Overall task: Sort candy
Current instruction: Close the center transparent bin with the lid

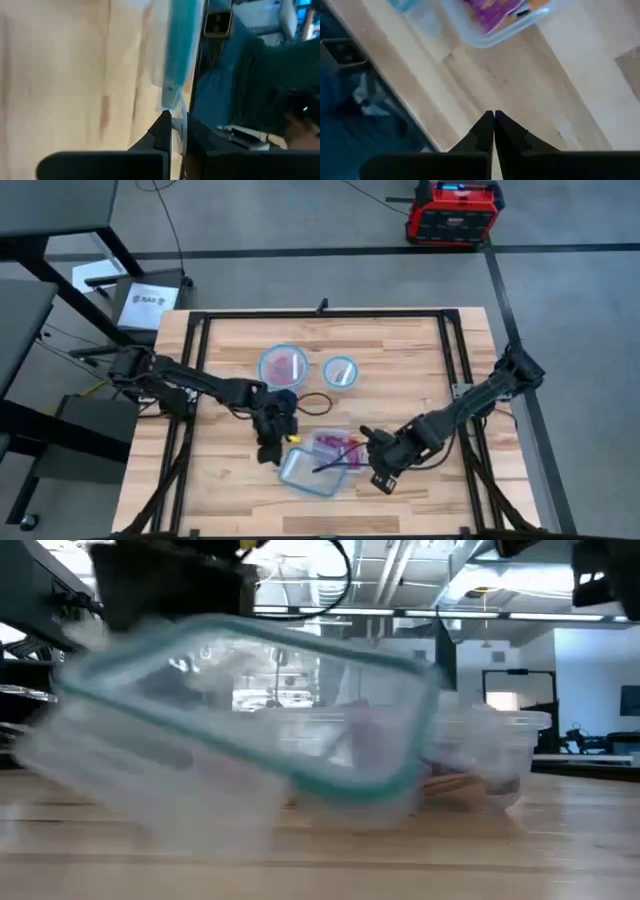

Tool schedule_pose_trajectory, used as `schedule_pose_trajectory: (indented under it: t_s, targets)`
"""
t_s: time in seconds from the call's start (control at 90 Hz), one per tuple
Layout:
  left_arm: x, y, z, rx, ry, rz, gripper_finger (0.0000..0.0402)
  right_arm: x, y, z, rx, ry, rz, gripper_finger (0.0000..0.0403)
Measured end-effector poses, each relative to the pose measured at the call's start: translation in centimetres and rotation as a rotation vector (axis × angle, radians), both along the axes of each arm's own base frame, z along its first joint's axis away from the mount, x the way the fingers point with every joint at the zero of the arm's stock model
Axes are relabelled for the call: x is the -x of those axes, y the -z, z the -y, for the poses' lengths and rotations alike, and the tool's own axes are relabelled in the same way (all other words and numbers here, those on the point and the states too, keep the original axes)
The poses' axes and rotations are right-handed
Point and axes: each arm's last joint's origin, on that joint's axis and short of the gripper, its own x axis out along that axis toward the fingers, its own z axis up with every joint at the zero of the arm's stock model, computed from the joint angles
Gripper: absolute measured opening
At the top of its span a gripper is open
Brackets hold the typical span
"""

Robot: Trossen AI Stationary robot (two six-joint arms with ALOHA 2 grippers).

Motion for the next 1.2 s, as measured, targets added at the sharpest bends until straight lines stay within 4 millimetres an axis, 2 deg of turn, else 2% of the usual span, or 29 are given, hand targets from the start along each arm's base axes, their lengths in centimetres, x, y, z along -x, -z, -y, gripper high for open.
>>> schedule_pose_trajectory:
  t_s: [0.144,0.3,0.489,0.667,0.856,1.2]
  targets:
    - [-0.7,0.1,-0.3,-0.012,-0.016,0.056,0.0004,0.2,0.9,0.0,0.006,0.025,-0.005,0.0001]
    - [-0.9,-1.5,-0.5,0.000,-0.025,0.174,0.0004,0.6,0.4,0.0,0.022,0.023,0.029,0.0001]
    - [-1.2,-3.6,-0.4,0.018,-0.031,0.347,0.0004,1.9,-1.5,0.4,0.056,0.053,0.087,0.0000]
    - [-1.7,-4.3,-0.5,-0.007,-0.076,0.447,0.0003,4.0,-3.6,0.7,0.123,0.116,0.177,0.0000]
    - [-1.9,-4.2,-0.9,-0.115,-0.158,0.473,0.0003,4.9,-4.7,0.5,0.208,0.156,0.312,0.0000]
    - [-1.9,-4.0,-0.9,-0.137,-0.173,0.462,0.0021,5.0,-4.7,0.2,0.239,0.156,0.338,0.0000]
